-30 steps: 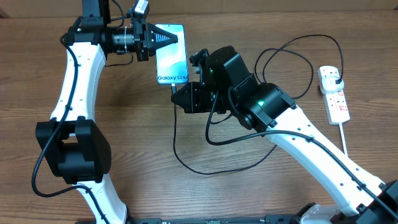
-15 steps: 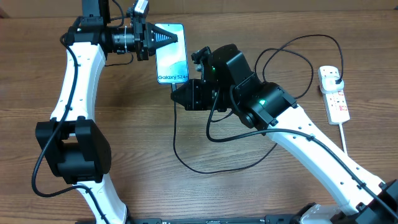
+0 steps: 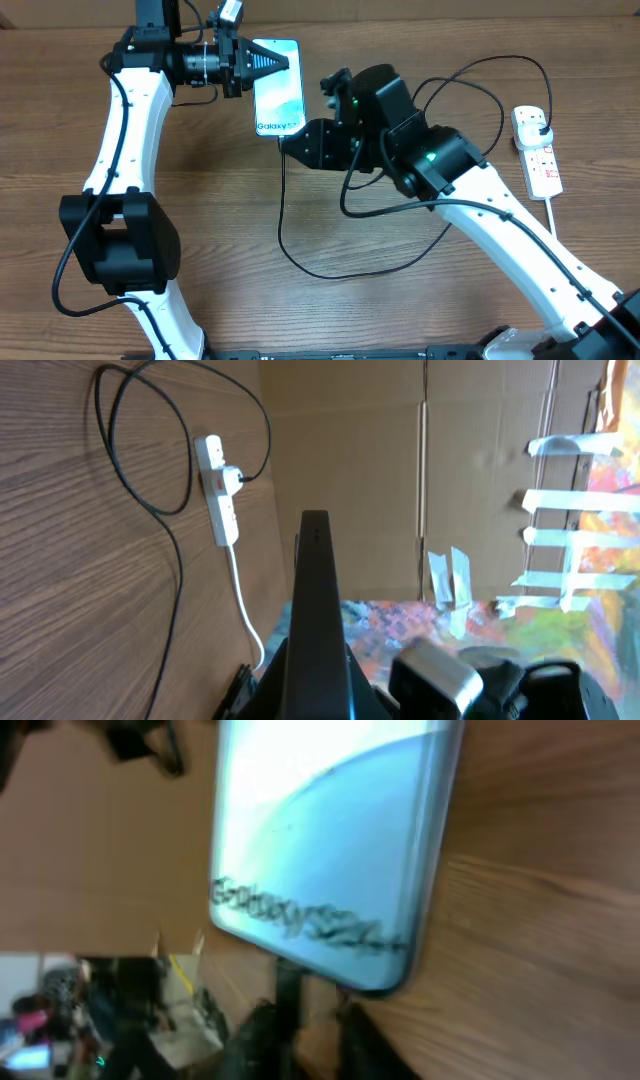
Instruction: Plug charger to phone and switch on socket
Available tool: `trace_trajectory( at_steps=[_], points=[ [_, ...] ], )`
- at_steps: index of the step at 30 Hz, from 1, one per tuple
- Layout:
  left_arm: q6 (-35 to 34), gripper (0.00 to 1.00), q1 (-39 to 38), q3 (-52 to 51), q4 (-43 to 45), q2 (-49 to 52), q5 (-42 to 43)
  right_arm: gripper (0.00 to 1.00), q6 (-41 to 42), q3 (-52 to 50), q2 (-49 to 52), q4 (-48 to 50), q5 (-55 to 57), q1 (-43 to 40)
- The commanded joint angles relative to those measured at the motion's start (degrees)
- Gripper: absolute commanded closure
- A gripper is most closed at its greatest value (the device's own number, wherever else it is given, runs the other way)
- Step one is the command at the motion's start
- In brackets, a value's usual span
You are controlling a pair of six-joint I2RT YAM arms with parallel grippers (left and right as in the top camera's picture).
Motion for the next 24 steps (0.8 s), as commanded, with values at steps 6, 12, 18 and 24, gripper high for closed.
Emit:
trace_trajectory(
  at_steps=[6,12,18,24],
  points=[
    [4.76,0.96,0.94,0.63,-0.11,-1.09,0.31,0.65,-1.84,0.72,0.15,-4.76,3.56,-1.22],
    [14.82,0.96,0.20,0.46,-13.03,-0.85,-21.20,0.58,-3.39,0.72,0.15,-8.41,3.85,-4.37],
    [24.72,0.96,-1.42,0.42,-19.98,3.63,-25.40,0.58,-6.21,0.72,0.15,-13.55,5.62,-8.17],
    [29.64,0.96,-2.47,0.39,-20.41,10.47,-25.53,0.53,-6.43,0.70,0.15,-17.35,9.90,-8.63]
  ],
)
